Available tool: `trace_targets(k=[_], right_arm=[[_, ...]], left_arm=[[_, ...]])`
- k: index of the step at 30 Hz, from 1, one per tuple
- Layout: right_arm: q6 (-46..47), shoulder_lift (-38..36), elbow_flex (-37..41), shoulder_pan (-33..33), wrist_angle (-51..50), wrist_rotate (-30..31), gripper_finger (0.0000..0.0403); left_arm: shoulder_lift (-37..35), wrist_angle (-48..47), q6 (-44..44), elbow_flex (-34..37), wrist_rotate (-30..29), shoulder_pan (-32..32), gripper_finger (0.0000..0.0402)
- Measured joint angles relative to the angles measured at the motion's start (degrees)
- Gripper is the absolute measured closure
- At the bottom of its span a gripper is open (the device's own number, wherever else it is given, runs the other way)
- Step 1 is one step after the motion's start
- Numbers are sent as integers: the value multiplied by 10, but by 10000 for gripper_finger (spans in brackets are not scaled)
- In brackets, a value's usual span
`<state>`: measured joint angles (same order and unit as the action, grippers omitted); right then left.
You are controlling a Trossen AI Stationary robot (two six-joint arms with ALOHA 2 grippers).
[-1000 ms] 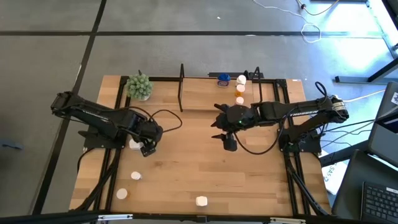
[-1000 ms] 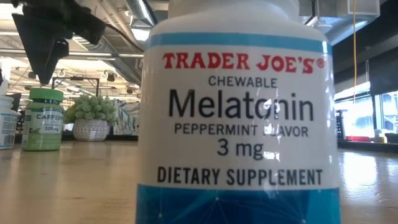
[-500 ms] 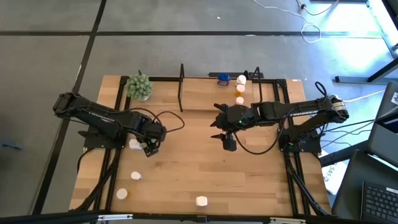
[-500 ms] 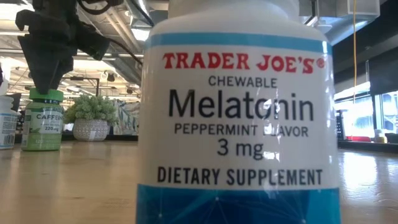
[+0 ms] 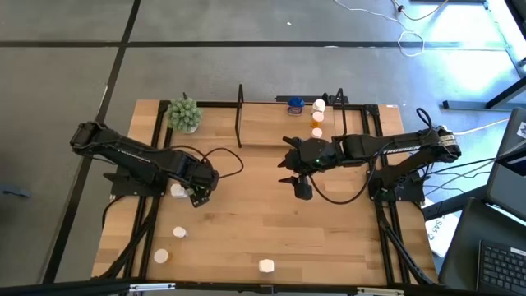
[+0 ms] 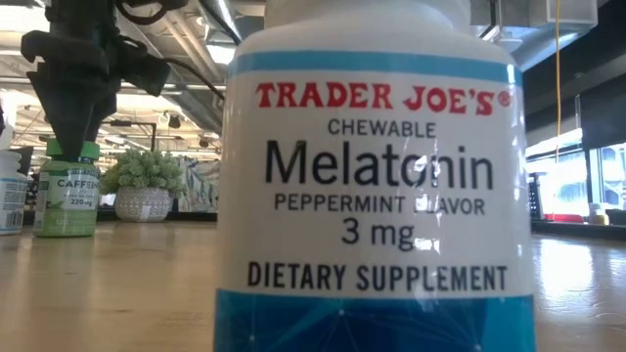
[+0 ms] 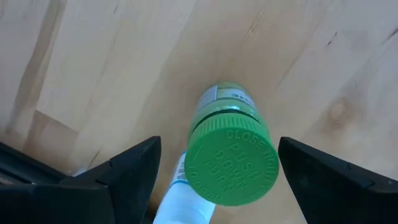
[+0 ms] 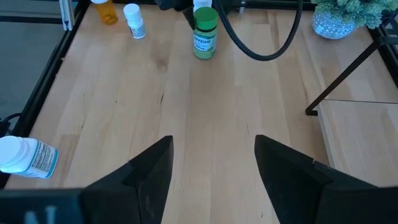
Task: Pick and place medicine bottles onto shelf by color
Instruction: Put the green medicine on the shelf
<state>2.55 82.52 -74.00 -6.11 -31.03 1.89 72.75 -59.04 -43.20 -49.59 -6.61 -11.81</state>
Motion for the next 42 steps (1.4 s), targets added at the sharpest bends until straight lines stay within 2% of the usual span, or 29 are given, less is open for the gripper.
trace_targets(k=[11,26,35,42], right_arm=[[0,0,0,0,0,0,176],[0,0,0,0,0,0,176],[0,0,0,0,-1,0,176],[0,0,0,0,-1,0,176]], left_arm=[[0,-2,-2,2,-15,0,94],[0,-3,-17,2,-21,0,218],[0,-4,-18,-1,-14,1,218],[-4,-31,-11,-46,-8,1,219]])
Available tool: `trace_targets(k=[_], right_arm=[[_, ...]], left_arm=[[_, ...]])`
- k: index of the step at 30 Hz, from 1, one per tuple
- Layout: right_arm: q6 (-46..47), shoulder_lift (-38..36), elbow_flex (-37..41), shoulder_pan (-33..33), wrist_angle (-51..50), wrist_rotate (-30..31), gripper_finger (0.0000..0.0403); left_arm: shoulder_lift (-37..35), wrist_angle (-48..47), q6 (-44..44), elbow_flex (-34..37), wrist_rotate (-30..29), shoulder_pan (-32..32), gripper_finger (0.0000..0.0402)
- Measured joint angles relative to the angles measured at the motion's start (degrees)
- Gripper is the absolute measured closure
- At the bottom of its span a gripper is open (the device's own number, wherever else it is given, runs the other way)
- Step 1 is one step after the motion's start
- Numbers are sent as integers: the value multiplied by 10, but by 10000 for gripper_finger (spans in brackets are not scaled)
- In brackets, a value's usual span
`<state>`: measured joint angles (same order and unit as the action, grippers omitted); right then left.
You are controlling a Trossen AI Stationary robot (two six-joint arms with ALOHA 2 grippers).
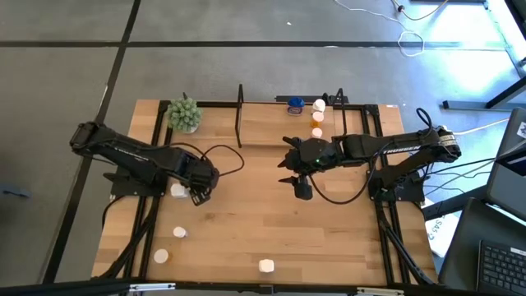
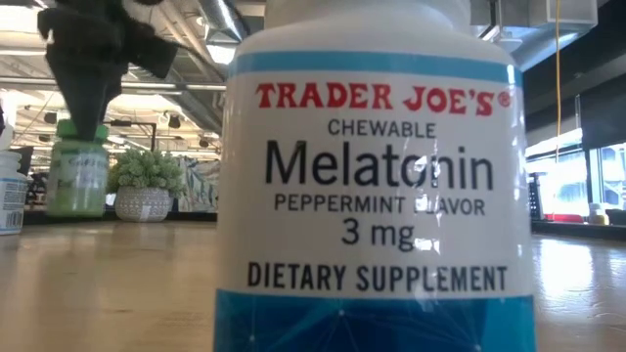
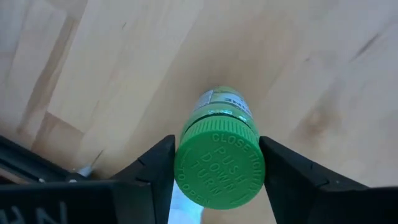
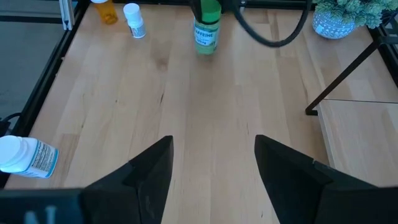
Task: Pick and place medicine bottles onto shelf by color
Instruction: Put the green medicine on the shelf
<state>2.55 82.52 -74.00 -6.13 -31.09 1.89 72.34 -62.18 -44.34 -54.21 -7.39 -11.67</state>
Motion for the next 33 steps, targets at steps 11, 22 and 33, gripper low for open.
trace_targets(k=[11,22,33], right_arm=[[0,0,0,0,0,0,176],[0,0,0,0,1,0,176],[0,0,0,0,1,0,176]], left_arm=[[0,-28,90,-146,9,53,219],[46,-116,240,-324,9,147,219],[187,-213,417,-557,13,220,219]])
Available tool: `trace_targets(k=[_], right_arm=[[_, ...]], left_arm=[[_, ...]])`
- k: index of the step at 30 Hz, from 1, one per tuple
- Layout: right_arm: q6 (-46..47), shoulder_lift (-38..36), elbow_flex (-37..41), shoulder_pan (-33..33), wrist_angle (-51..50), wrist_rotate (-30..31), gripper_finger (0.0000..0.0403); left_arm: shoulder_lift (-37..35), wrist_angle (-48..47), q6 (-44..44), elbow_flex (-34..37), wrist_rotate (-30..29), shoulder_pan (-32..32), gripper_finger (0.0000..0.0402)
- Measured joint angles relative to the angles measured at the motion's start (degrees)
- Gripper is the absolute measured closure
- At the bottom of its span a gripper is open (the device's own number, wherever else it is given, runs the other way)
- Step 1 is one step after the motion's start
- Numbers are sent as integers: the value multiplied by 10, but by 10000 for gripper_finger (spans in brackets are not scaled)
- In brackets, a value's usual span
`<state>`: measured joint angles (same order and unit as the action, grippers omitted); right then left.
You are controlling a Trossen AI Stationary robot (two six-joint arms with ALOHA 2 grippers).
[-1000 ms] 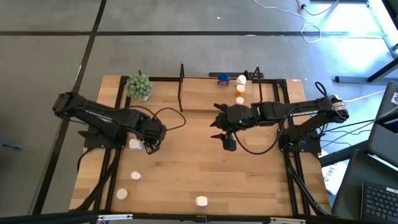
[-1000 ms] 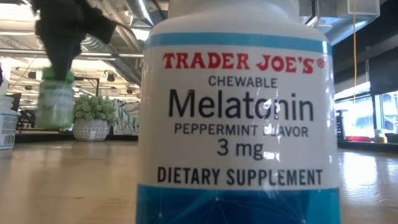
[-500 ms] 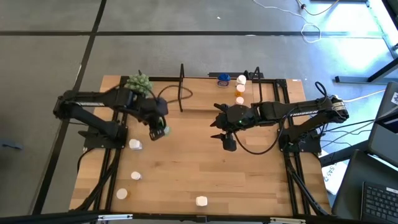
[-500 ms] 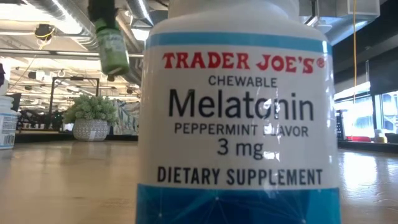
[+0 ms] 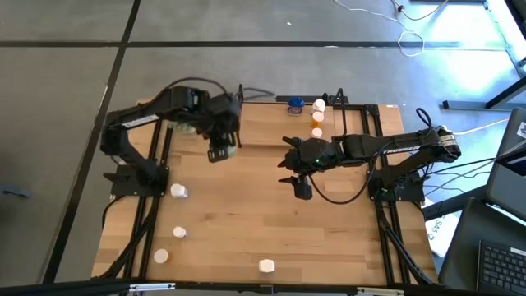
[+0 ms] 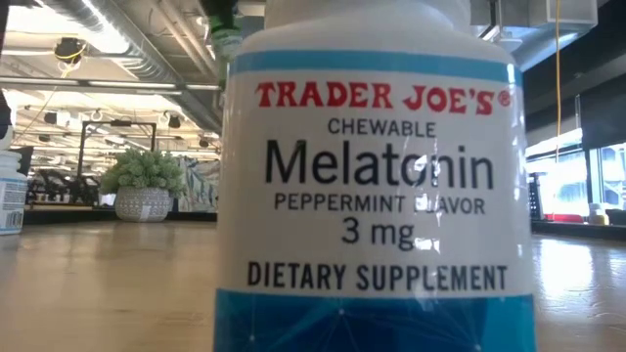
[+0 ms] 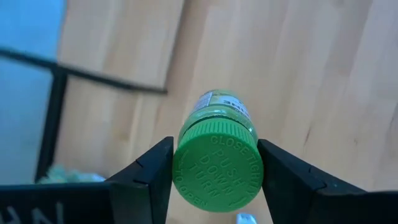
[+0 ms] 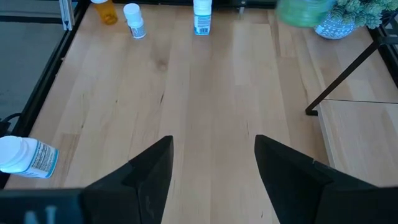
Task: Pick and place medicine bottles onto shelf by color
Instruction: Put the green medicine on the shelf
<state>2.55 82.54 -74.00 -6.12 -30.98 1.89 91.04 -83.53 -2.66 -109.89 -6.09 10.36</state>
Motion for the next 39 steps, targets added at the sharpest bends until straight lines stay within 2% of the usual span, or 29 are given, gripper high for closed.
trace_targets(k=[5,10,18,24,31,39], right_arm=[[15,0,0,0,21,0,176],[32,-2,0,1,39,5,176],[57,-32,0,1,31,108,176],[64,-61,0,1,30,151,176],[49,-63,0,1,29,156,176],[88,-58,0,10,28,156,176]], left_arm=[[42,0,55,-91,0,24,217],[76,20,110,-142,0,52,218],[121,81,199,-145,0,112,218],[159,134,241,-145,0,149,218],[177,141,242,-145,42,167,219],[176,140,242,-145,43,163,219]])
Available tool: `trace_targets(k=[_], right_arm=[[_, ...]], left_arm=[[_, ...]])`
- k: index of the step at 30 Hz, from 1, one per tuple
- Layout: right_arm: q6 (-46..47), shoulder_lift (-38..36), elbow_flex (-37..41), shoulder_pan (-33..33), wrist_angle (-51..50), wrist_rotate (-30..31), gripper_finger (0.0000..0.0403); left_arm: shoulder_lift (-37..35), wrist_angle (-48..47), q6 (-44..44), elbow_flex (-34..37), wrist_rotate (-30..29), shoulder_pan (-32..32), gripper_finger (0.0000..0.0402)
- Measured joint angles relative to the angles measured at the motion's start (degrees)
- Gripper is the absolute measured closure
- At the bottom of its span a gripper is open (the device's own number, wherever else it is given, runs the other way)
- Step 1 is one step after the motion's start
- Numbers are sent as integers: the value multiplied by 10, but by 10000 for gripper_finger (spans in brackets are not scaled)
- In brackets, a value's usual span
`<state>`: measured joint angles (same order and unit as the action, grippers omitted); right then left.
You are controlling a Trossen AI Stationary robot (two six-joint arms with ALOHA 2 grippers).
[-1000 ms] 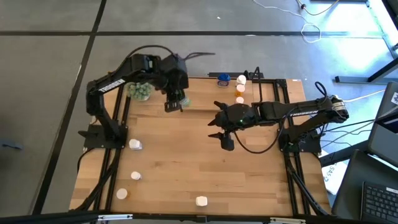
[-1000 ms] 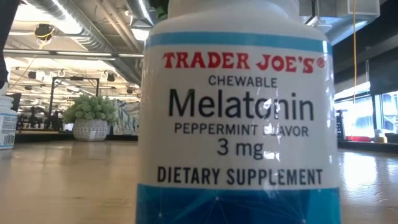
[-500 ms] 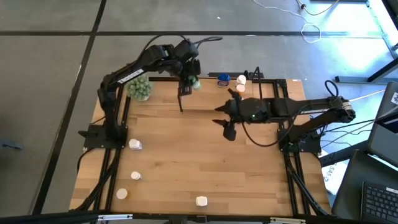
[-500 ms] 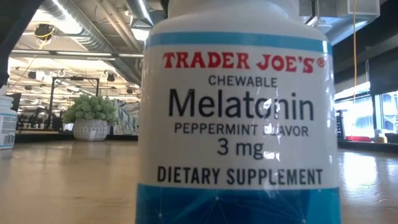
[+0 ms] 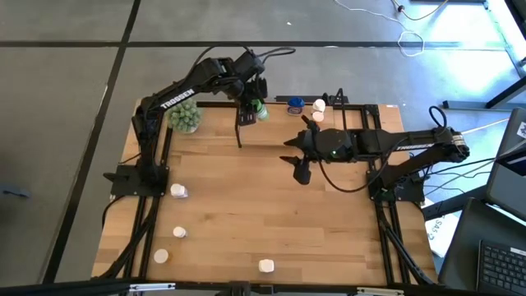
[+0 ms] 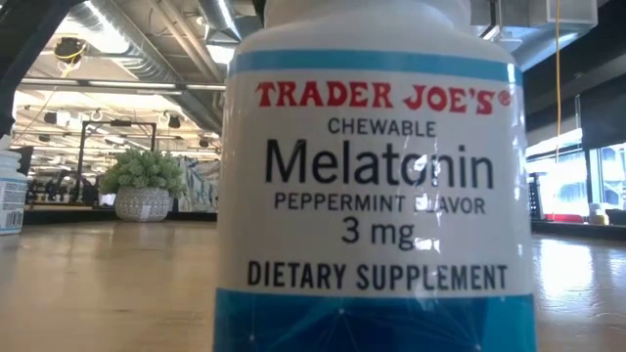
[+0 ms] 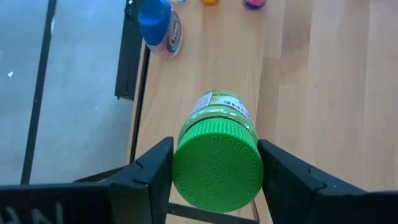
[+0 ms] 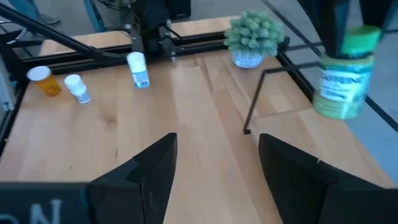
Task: Pick and place medicine bottles onto shelf by color
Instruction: Put the green medicine on the shelf
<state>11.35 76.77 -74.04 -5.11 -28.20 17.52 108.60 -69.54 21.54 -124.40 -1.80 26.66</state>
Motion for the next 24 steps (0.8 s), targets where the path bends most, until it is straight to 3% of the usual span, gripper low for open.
trace_targets(k=[13,24], right_arm=[[4,7,1,63,-9,-34,176],[-14,11,1,92,-9,-128,181]], left_arm=[[0,-8,-3,0,0,-49,219],[0,-8,-5,0,-2,-69,219]])
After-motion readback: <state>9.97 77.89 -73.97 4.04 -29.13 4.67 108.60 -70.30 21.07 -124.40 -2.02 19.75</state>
